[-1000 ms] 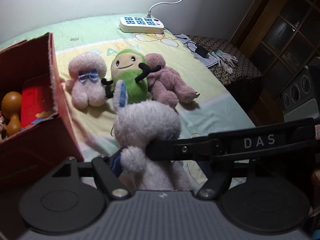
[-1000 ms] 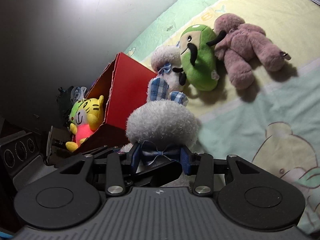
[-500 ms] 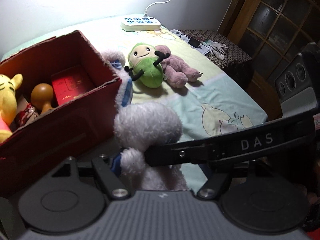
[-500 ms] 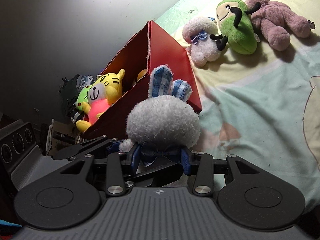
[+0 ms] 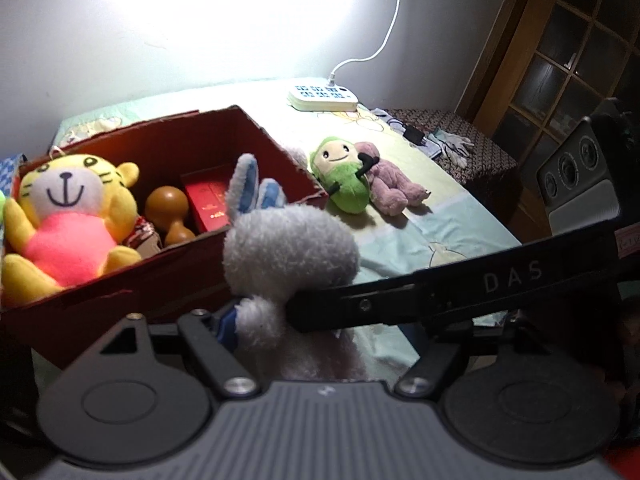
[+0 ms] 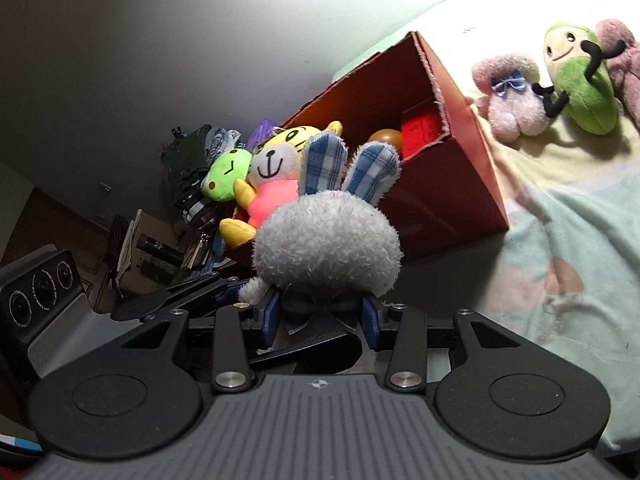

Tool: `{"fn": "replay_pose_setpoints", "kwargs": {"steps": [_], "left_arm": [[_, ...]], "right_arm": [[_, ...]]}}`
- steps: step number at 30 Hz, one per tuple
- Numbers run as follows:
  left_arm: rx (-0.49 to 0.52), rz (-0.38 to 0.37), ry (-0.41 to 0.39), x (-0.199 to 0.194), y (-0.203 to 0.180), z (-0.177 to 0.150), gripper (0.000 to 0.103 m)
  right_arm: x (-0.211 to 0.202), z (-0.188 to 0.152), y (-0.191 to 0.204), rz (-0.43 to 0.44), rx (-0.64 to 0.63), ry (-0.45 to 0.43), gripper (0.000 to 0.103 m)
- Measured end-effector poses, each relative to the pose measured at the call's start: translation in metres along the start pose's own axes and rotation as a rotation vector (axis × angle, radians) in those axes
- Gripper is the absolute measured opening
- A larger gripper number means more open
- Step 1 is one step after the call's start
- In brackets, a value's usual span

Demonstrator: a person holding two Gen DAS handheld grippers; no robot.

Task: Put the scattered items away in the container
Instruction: 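Lift the bunny plush and carry it into the red box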

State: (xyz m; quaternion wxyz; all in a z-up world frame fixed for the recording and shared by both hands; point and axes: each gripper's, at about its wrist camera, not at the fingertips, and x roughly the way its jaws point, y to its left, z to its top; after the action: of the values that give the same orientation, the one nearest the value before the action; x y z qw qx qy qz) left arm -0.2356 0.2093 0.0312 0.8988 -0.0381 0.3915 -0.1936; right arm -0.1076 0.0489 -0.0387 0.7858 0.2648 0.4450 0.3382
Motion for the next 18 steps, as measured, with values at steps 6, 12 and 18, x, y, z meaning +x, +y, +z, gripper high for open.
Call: {"fn": "replay_pose_setpoints", "kwargs": {"steps": [6,12,18], "left_arm": [[-0.011,0.046,-0.074,-0.017,0.01,0.011,0.082],[-0.012,0.095,-0.131,-0.02,0.017,0.03,0.083],[-0.037,0.109,-0.157,-0.006,0.039,0.059,0.083]], "right_arm": [[0.007,0.017,0.018,0.039,-0.057,-0.011,0.044],[0.012,0.042,0.03,0.055,-0.11,-0.041,0.044],[0.024,0.073,0.03,0.04,-0.128,-0.106,0.044]]}}
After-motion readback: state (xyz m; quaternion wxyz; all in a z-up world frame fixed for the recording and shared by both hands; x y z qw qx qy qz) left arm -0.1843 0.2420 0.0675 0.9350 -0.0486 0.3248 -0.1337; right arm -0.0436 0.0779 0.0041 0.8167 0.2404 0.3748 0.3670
